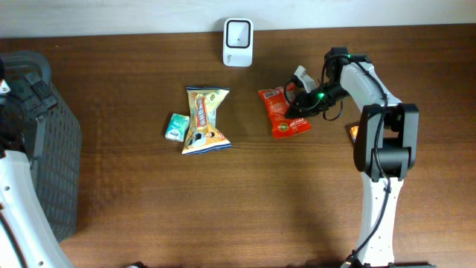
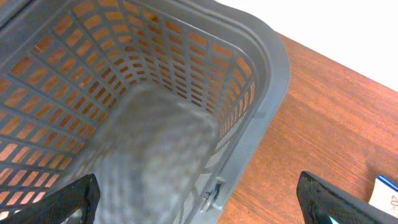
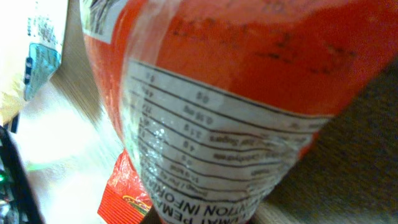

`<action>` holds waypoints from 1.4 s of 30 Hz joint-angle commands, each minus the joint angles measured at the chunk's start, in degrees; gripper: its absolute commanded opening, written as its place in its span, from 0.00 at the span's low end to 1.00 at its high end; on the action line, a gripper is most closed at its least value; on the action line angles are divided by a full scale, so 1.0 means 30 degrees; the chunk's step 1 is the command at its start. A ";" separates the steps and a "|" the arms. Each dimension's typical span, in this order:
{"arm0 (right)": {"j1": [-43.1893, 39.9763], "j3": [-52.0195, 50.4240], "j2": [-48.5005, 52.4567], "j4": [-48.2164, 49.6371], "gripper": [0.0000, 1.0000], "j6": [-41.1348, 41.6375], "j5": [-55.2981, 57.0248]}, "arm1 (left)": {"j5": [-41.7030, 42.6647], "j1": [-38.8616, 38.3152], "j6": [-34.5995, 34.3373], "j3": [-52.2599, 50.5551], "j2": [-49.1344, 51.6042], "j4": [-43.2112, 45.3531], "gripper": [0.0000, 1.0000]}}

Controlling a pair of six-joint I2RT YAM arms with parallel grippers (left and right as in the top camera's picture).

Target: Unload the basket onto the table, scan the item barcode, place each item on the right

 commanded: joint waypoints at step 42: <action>0.8298 0.5952 -0.9792 0.3781 0.04 0.3636 2.2855 | -0.0073 0.0073 -0.0175 0.0051 0.0095 0.0022 0.99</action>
